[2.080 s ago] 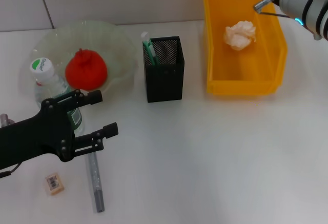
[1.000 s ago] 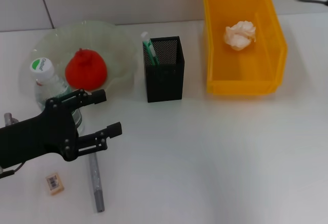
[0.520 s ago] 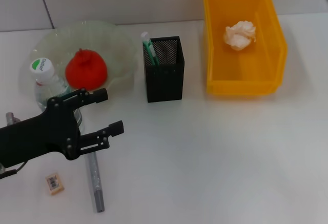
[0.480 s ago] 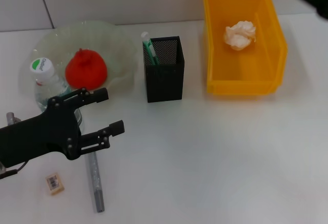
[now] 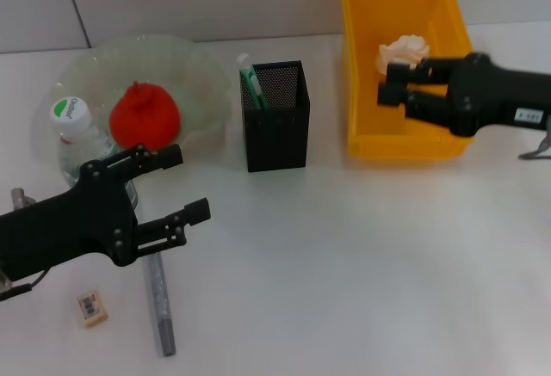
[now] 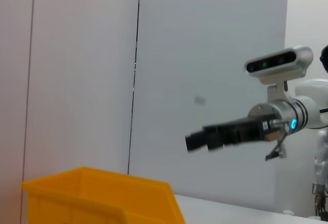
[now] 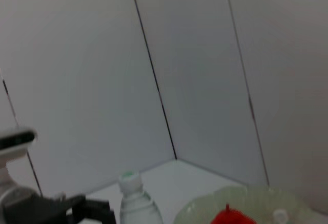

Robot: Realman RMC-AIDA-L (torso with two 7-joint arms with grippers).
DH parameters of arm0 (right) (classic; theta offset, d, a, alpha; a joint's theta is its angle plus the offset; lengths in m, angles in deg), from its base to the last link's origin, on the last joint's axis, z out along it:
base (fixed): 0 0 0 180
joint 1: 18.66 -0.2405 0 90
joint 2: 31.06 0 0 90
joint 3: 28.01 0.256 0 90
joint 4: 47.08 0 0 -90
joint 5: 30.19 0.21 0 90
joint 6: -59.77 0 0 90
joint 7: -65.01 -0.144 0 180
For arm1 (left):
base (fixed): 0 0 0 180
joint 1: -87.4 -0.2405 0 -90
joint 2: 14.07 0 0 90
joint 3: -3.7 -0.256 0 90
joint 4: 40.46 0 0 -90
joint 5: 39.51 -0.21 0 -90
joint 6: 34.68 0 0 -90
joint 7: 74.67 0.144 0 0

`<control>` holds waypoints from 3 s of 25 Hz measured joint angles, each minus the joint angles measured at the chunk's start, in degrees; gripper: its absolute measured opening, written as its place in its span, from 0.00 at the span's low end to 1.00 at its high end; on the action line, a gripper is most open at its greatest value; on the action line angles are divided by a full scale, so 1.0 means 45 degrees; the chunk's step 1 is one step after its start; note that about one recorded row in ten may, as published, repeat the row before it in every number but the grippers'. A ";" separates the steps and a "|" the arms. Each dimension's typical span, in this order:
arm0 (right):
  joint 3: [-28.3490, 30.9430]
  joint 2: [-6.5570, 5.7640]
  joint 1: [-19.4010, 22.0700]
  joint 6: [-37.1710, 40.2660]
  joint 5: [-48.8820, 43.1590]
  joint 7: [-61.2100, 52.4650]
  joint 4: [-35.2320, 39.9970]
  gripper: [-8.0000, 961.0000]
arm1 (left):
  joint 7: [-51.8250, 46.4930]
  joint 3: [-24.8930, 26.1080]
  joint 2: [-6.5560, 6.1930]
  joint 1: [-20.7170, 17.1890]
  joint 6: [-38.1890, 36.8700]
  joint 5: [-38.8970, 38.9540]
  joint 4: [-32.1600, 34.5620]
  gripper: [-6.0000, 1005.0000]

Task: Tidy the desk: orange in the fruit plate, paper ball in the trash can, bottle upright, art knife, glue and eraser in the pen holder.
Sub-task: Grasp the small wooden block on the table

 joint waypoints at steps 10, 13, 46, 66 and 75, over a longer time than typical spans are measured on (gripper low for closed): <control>-0.0483 0.0236 -0.0130 0.0001 -0.2036 -0.0177 0.0588 0.37 | -0.0042 0.0473 0.0013 -0.0267 -0.0143 0.0010 0.0098 0.78; -0.0488 0.0232 -0.0101 -0.0026 -0.2088 -0.0176 0.0678 0.37 | -0.0390 0.0484 -0.0175 -0.0322 -0.0414 -0.0056 0.0172 0.78; -0.0820 0.0223 -0.0204 -0.0682 -0.2565 -0.0106 0.0963 0.37 | -0.9960 0.1616 0.0466 -0.1768 -0.0807 -0.9730 1.1261 0.78; -0.0820 0.0224 -0.0331 -0.1055 -0.2564 -0.0344 0.0882 0.37 | -1.0977 -0.0252 0.0507 -0.0400 -0.0953 -1.3447 1.2576 0.78; -0.1292 0.0238 -0.0332 -0.1226 -0.2558 0.0030 0.1034 0.37 | -1.1541 -0.1181 0.0529 -0.0407 -0.1014 -1.4153 1.2817 0.78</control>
